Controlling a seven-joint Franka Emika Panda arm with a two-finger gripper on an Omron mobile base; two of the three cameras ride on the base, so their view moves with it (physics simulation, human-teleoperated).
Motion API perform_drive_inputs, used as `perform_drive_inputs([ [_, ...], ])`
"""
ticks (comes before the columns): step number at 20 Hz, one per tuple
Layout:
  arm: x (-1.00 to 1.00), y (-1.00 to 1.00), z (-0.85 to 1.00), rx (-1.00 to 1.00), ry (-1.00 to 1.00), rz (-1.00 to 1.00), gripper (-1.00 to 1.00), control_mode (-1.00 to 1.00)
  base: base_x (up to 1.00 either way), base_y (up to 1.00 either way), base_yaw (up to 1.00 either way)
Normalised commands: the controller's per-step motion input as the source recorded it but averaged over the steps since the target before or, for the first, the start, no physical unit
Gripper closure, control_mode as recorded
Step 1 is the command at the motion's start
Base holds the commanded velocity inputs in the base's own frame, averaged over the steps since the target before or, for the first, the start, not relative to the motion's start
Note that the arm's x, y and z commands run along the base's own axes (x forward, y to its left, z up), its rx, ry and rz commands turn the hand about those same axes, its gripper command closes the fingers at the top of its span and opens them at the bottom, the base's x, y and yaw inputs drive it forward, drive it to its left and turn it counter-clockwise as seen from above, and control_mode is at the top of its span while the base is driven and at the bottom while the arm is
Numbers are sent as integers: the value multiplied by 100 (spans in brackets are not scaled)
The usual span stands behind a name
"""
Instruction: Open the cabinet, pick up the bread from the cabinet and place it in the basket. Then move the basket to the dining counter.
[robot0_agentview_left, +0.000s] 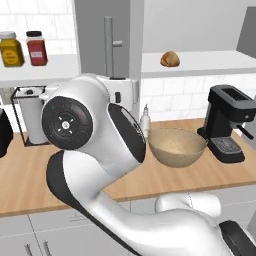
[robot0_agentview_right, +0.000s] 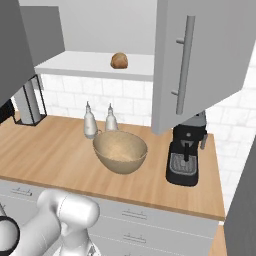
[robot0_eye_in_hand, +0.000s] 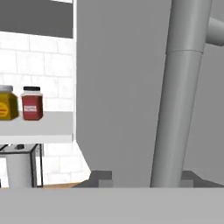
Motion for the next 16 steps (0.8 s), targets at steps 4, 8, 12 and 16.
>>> perform_drive_inputs([
  [4, -68, 21, 0, 8, -1, -1, 100, -100, 0, 0, 0],
  [8, -100, -25, 0, 15, -2, -3, 100, -100, 0, 0, 0],
  [12, -100, -97, -52, 9, -1, -8, 100, -100, 0, 0, 0],
  [16, -35, -100, -100, 6, 2, -9, 100, -100, 0, 0, 0],
])
